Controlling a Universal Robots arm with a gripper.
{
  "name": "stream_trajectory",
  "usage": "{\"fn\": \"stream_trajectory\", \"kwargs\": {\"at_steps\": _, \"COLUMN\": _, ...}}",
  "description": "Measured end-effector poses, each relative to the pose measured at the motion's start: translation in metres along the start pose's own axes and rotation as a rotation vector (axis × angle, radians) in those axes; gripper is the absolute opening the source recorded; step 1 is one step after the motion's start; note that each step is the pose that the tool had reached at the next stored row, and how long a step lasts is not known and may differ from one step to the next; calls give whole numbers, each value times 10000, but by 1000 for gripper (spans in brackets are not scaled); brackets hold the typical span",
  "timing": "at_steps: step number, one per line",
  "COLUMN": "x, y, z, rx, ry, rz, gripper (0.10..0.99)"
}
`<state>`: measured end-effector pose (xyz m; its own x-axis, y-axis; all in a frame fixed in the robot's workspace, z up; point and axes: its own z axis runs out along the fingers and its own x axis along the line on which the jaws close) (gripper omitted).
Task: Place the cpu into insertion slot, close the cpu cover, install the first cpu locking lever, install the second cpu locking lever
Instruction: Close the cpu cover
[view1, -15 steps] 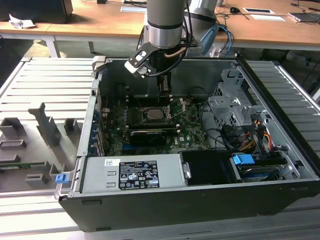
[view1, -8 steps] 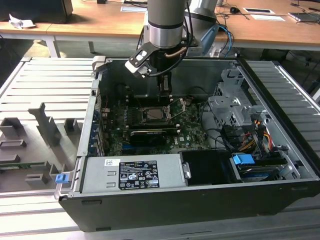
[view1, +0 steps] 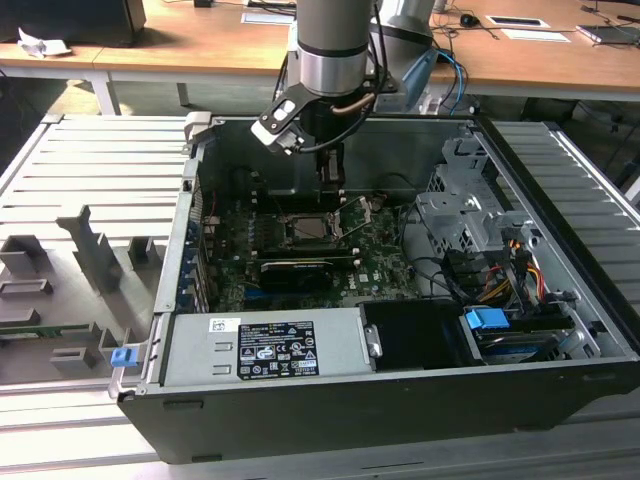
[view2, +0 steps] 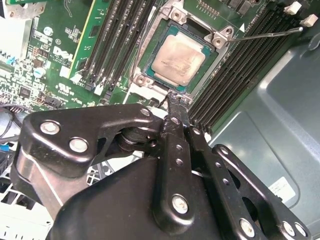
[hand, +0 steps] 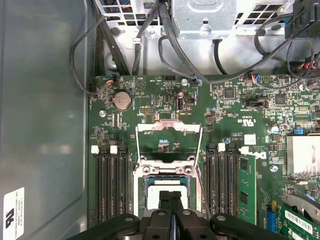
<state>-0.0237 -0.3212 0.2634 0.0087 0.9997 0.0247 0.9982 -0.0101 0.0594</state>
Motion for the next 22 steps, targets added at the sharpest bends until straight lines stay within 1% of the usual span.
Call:
{"fn": "stream_trajectory", "kwargs": {"at_steps": 9, "x": 0, "y": 10, "z": -5, "rx": 1, "ry": 0, "rz": 1, "gripper": 106}}
{"fn": "stream_trajectory", "kwargs": {"at_steps": 13, "x": 0, "y": 36, "z": -7, "rx": 1, "ry": -1, "rz": 1, "gripper": 106}}
{"fn": "stream_trajectory", "kwargs": {"at_steps": 22, "x": 3, "y": 48, "z": -49, "rx": 0, "ry": 0, "rz": 1, "gripper": 106}}
